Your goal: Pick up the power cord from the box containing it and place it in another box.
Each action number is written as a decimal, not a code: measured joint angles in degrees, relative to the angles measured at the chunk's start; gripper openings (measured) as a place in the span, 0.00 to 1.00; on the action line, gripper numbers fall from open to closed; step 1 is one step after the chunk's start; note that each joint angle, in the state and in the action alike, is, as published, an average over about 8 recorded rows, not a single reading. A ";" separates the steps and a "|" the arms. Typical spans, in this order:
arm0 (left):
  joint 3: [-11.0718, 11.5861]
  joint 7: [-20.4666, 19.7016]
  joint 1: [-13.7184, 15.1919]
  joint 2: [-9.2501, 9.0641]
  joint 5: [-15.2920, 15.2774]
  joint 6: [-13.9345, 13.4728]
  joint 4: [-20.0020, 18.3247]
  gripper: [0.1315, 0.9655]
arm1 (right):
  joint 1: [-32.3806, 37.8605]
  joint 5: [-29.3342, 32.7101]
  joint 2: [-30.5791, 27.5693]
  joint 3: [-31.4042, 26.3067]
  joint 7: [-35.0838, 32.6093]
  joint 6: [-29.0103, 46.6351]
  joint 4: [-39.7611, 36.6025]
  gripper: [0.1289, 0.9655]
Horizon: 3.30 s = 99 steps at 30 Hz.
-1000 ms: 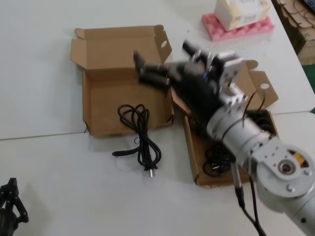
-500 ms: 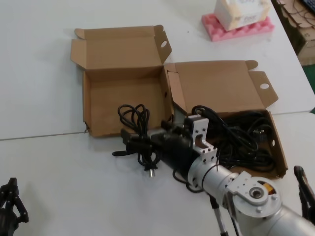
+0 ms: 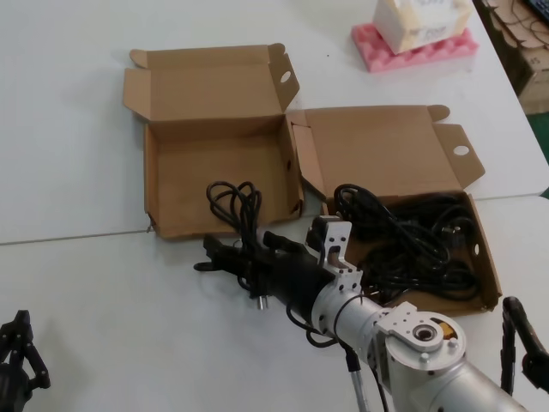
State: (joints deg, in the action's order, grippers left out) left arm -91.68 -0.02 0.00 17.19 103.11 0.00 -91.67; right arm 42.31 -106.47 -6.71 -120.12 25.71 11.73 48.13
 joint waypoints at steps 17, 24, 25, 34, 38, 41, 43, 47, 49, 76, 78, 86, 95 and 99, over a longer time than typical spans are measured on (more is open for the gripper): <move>0.00 0.00 0.00 0.00 0.00 0.00 0.00 0.04 | 0.34 6.04 3.69 6.66 0.00 1.93 -3.87 0.51; 0.00 0.00 0.00 0.00 0.00 0.00 0.00 0.04 | 0.38 7.66 4.19 8.17 0.00 2.56 -4.19 0.34; 0.00 0.00 0.00 0.00 0.00 0.00 0.00 0.04 | 0.37 7.91 4.20 8.30 0.00 2.63 -4.15 0.31; 0.00 0.00 0.00 0.00 0.00 0.00 0.00 0.04 | -0.63 11.20 3.02 7.73 0.00 2.32 -1.03 0.14; 0.00 0.00 0.00 0.00 0.00 0.00 0.00 0.04 | -1.59 13.66 1.80 6.72 0.00 1.72 2.06 0.08; 0.00 0.00 0.00 0.00 0.00 0.00 0.00 0.04 | -2.46 16.36 0.87 6.28 0.00 1.42 5.00 0.07; 0.00 0.00 0.00 0.00 0.00 0.00 0.00 0.04 | -3.08 18.65 0.43 6.48 0.00 1.50 7.19 0.07; 0.00 0.00 0.00 0.00 0.00 0.00 0.00 0.04 | -3.75 23.23 0.33 8.21 0.00 2.36 11.12 0.05; 0.00 0.00 0.00 0.00 0.00 0.00 0.00 0.04 | -3.24 24.70 0.69 9.41 0.00 2.95 12.13 0.04; 0.00 0.00 0.00 0.00 0.00 0.00 0.00 0.04 | 33.25 -11.10 6.67 -12.79 0.00 9.89 -34.07 0.04; 0.00 0.00 0.00 0.00 0.00 0.00 0.00 0.04 | 34.15 -13.65 6.68 -16.06 0.00 9.97 -35.56 0.04; 0.00 0.00 0.00 0.00 0.00 0.00 0.00 0.04 | 36.11 -17.56 6.70 -22.28 0.00 11.18 -38.99 0.08; 0.00 0.00 0.00 0.00 0.00 0.00 0.00 0.04 | 36.76 -17.24 6.71 -23.59 0.00 12.96 -40.54 0.19; 0.00 0.00 0.00 0.00 0.00 0.00 0.00 0.04 | 36.92 -17.20 6.71 -24.11 0.00 13.13 -40.65 0.27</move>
State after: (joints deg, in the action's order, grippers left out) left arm -91.68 -0.02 0.00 17.19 103.11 0.00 -91.67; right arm 79.23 -123.67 0.00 -144.22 25.71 24.86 7.48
